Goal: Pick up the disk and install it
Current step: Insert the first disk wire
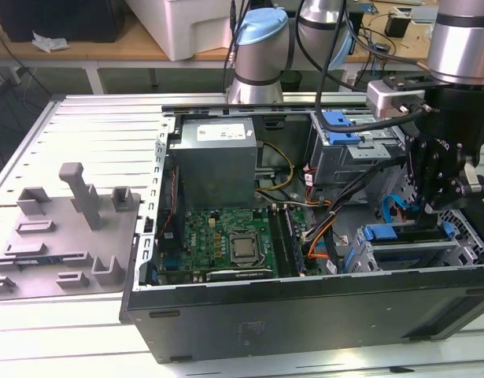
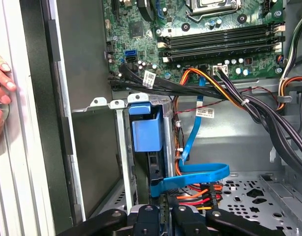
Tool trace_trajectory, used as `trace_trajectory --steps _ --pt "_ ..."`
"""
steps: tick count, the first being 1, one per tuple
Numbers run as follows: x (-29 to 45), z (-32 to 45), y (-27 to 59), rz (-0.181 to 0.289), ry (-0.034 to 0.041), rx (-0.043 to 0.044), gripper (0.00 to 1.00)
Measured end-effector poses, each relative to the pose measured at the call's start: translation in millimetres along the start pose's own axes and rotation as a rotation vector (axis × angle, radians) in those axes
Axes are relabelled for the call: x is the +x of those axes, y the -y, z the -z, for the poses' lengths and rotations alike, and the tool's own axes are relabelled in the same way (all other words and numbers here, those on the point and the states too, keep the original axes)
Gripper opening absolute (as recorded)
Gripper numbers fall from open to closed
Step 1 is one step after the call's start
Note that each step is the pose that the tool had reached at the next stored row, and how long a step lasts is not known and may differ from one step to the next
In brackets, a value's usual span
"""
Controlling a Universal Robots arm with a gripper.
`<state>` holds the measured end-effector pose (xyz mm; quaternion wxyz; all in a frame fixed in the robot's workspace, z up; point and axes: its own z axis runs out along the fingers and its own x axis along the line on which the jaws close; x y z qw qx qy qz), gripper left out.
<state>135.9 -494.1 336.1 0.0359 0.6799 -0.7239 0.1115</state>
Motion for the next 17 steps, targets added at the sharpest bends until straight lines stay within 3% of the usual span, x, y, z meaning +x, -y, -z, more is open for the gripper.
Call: trace_trajectory --steps 17 --pt "0.1 0.2 0.0 -0.013 -0.0017 -0.0027 0.17"
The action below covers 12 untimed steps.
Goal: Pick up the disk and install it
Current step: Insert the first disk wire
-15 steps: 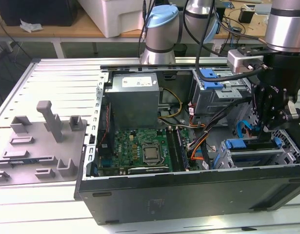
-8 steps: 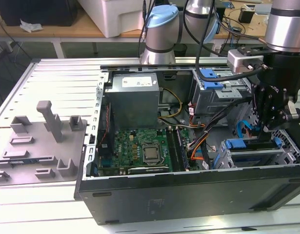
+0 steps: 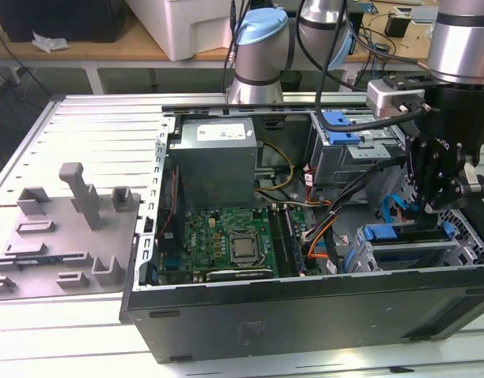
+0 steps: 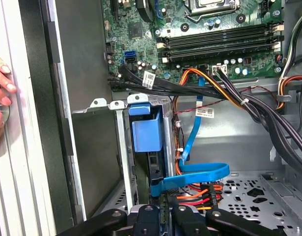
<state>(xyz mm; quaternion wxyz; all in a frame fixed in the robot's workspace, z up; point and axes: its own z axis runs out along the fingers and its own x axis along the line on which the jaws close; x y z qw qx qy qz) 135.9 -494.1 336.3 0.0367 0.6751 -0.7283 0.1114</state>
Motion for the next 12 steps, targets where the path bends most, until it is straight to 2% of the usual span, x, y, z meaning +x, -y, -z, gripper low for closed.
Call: trace_trajectory --steps 12 --pt "0.2 -0.2 0.0 -0.033 -0.0041 -0.0068 0.17"
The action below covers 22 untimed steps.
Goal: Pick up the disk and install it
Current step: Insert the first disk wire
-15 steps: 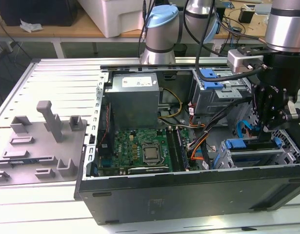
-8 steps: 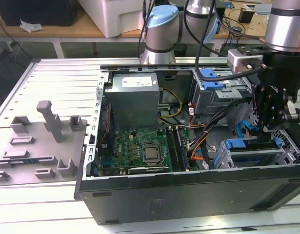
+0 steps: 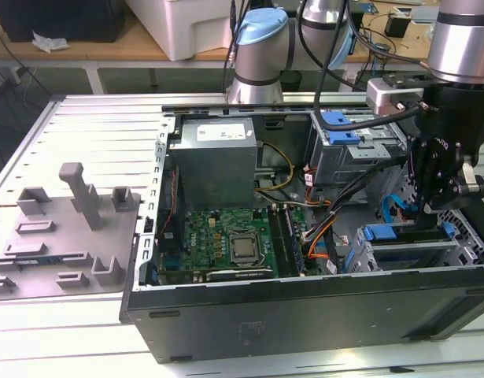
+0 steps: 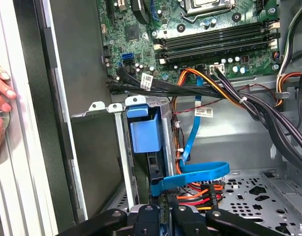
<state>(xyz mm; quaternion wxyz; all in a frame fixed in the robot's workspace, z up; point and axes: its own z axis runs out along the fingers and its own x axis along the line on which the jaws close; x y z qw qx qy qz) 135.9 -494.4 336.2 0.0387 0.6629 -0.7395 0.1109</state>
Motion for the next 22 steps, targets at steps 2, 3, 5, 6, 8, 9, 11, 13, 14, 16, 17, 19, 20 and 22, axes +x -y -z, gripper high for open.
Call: trace_trajectory --steps 2,3,5,6,8,9,11,13,14,16,17,19,20,22 --pt "-0.1 -0.3 0.0 -0.001 0.0000 -0.0002 0.17" --pt "-0.2 -0.7 -0.1 -0.001 0.0004 -0.0004 0.17" --pt "-0.3 -1.4 -0.2 -0.001 0.0000 -0.0003 0.17" --pt "-0.3 -1.5 -0.2 -0.001 0.0000 -0.0003 0.17" --pt "-0.4 -1.7 -0.2 -0.001 0.0001 -0.0003 0.17" --pt "-0.4 -1.7 -0.2 -0.001 0.0001 -0.0003 0.17" --pt "0.8 3.9 0.7 -0.001 0.0000 -0.0003 0.17" --pt "0.8 4.1 0.7 -0.001 0.0005 -0.0004 0.17" --pt "0.8 4.2 0.7 -0.001 0.0005 -0.0004 0.17" --pt "0.8 4.3 0.9 -0.001 0.0002 -0.0003 0.17" --pt "0.8 4.4 1.3 -0.001 0.0001 -0.0002 0.17" --pt "0.7 4.2 1.8 -0.001 0.0002 -0.0003 0.17" --pt "0.7 4.2 1.9 -0.001 0.0001 -0.0003 0.17" --pt "0.7 3.9 1.9 -0.001 0.0000 -0.0003 0.17"
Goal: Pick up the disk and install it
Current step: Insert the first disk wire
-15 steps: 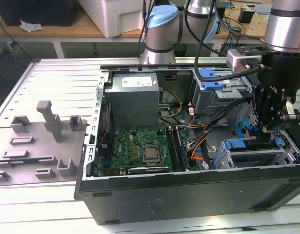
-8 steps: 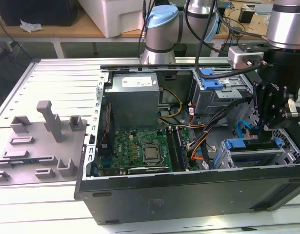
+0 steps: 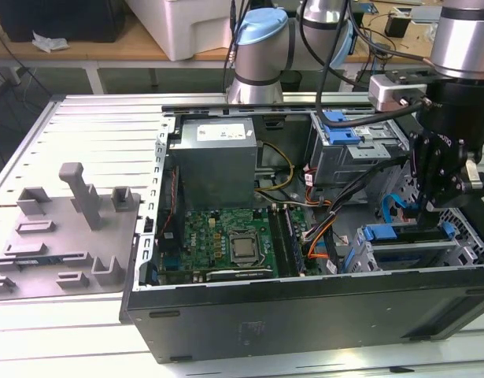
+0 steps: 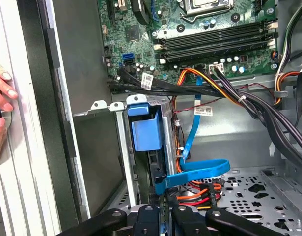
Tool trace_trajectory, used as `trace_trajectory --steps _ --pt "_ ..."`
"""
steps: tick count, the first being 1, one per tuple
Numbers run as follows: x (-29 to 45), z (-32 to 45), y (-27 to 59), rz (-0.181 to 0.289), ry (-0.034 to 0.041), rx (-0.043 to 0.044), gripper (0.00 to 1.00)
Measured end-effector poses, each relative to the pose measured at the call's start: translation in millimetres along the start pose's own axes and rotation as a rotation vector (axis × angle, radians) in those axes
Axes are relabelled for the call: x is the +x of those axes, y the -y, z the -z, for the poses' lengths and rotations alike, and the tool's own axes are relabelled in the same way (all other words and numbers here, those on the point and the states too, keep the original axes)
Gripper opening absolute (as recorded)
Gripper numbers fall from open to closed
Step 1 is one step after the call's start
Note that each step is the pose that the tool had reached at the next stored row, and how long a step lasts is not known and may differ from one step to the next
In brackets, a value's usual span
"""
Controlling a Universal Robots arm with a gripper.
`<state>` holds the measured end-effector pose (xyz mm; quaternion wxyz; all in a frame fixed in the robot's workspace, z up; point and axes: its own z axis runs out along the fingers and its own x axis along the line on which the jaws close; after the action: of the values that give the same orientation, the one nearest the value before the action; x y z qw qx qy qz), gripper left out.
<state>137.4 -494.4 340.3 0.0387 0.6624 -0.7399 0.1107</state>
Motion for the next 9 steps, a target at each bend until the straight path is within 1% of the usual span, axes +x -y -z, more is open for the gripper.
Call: trace_trajectory --steps 9 --pt "-0.4 -2.0 -0.2 0.000 0.0000 -0.0002 0.17"
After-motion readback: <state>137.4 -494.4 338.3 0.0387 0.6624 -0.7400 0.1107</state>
